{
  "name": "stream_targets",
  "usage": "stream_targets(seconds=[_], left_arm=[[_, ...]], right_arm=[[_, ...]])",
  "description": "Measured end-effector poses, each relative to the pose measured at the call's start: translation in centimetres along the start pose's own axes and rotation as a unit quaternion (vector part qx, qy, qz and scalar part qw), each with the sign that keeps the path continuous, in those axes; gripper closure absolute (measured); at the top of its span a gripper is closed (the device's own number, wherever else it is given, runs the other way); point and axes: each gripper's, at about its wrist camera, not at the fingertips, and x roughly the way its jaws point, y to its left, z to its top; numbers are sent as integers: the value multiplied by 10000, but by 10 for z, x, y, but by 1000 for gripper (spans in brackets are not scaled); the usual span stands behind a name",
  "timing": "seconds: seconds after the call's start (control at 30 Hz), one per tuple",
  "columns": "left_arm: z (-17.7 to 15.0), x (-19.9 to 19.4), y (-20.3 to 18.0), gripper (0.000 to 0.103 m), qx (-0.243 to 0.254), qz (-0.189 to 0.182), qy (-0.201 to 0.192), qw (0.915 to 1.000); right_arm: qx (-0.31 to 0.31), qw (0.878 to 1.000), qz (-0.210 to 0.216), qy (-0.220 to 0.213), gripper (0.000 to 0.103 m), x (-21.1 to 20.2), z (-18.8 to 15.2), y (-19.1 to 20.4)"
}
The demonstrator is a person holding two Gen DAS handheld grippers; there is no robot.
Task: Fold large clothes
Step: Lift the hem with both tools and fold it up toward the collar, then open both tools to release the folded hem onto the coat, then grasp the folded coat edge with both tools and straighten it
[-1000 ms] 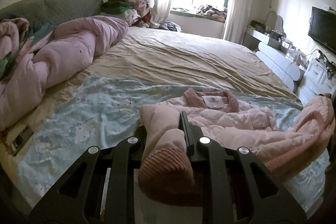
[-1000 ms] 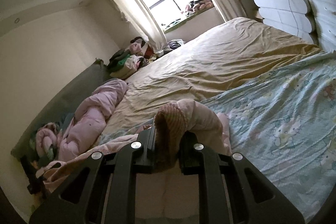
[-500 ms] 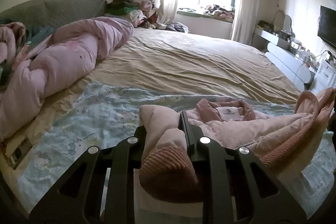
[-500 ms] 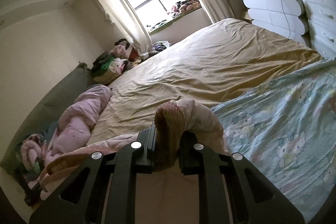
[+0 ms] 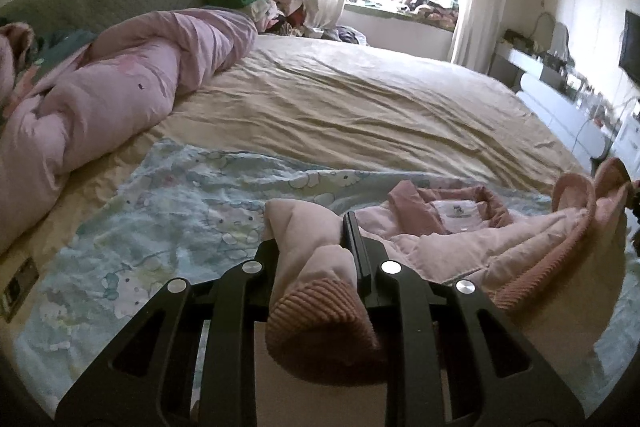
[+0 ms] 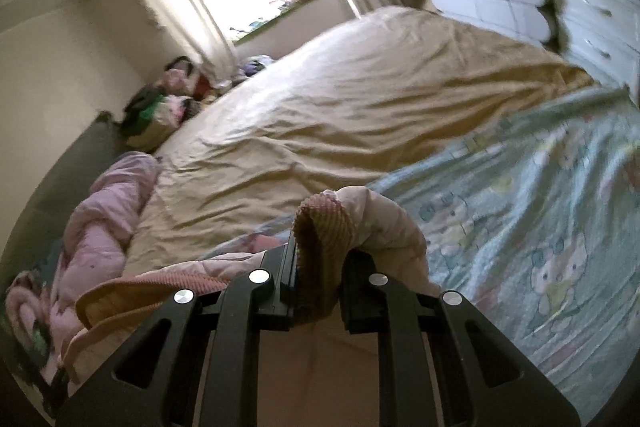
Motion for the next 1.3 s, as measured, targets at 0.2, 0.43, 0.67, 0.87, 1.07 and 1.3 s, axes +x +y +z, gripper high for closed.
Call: stream_targets(seconds=[0.2,0.43,0.67,0.87,1.07,1.3], left_arm=[[-9,21,-4,88,194,148,140,9996],[-12,33,1,88,145,117,257,9995],[-13,37,-3,87,151,100,257,9995],[-13,34,-3,83,27,20,211,9998],[-13,19,-3,58,-53,-169,-14,9998],[-10,-21,-4,24,28,43,-657,9978]], right_arm=[[364,9989,171,241,81,25,-5,-14],[306,9984,469,37,29,11,-10,-11],[-956,9935,401,463,29,3,-74,27],[-1623,9795,291,1154,29,24,-129,49],[-1685,9789,218,1133,25,37,-135,49],[-1747,9790,320,1002,26,30,-137,47]])
